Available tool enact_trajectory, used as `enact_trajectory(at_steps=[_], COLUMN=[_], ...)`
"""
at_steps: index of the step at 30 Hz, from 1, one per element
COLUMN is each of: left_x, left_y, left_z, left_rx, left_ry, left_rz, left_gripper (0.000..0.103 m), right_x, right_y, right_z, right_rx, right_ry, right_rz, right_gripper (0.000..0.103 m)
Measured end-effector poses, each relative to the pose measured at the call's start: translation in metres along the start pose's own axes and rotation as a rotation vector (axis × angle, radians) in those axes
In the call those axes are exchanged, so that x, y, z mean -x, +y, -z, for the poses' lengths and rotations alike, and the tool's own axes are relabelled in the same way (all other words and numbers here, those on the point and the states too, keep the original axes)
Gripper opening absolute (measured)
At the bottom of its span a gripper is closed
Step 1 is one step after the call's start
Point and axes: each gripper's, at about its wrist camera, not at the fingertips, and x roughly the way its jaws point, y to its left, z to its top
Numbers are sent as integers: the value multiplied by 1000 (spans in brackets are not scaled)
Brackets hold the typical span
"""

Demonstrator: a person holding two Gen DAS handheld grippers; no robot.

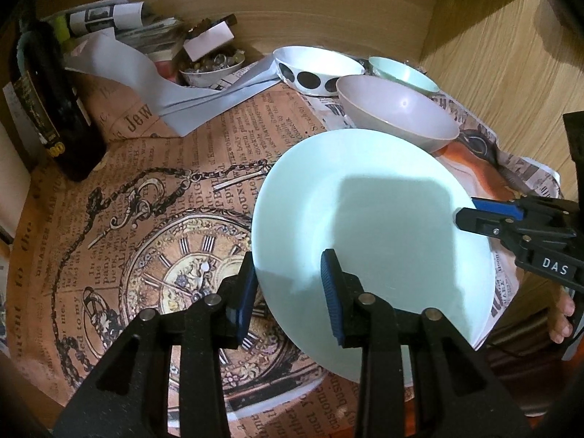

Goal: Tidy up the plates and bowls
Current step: 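Lower the mint green plate onto the white plate and open both tools, then move both tools to the large mauve bowl and close on its rim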

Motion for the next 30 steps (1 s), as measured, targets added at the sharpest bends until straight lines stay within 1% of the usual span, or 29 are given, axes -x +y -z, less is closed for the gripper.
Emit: enact_trajectory(at_steps=[7,9,12,16,19,22,24,25,27,30], left_x=[-4,-5,-6,-4,5,20,30,34,44,55], left_y=[-6,-8,-13,-16,-14,-9,-6,-4,-2,1], left_z=[0,0,2,1,-3,-11,-18,-22,-31,-48], left_rx=[-35,-41,-71,-99,-96,-89,-81,-79,-74,-70], left_ry=[-7,-6,-11,-37,-77,-137,-181,-198,-245,-297], left_rz=[-32,-22,-31,-43,-44,-58,-66,-68,-72,-68], left_gripper=[39,48,55,57,57,62,63,64,68,69], right_x=[4,5,8,15,20,29,35,39,47,56], right_y=[1,3,4,1,-3,-7,-10,-12,-16,-23], right_z=[4,4,6,6,4,-1,-6,-8,-15,-24], right_rx=[11,22,30,30,22,19,12,7,-7,-27], right_ry=[-20,-24,-40,-63,-85,-126,-156,-172,-212,-262], right_rz=[12,21,41,62,73,87,94,96,105,117], right_gripper=[24,24,24,24,24,24,27,31,35,41])
